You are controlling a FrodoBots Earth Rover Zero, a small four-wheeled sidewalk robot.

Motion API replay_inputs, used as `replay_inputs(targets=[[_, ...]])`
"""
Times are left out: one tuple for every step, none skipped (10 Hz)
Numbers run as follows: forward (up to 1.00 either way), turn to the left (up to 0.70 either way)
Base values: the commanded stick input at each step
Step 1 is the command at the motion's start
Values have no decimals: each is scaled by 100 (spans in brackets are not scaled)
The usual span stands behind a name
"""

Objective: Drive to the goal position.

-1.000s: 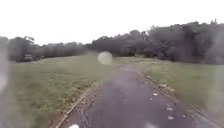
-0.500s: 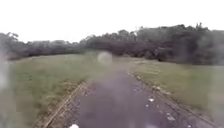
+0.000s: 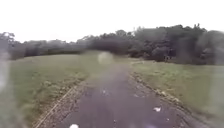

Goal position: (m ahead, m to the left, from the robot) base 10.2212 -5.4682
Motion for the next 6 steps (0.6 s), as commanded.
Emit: replay_inputs(targets=[[70,0],[70,0],[70,0],[70,0],[70,0],[70,0]])
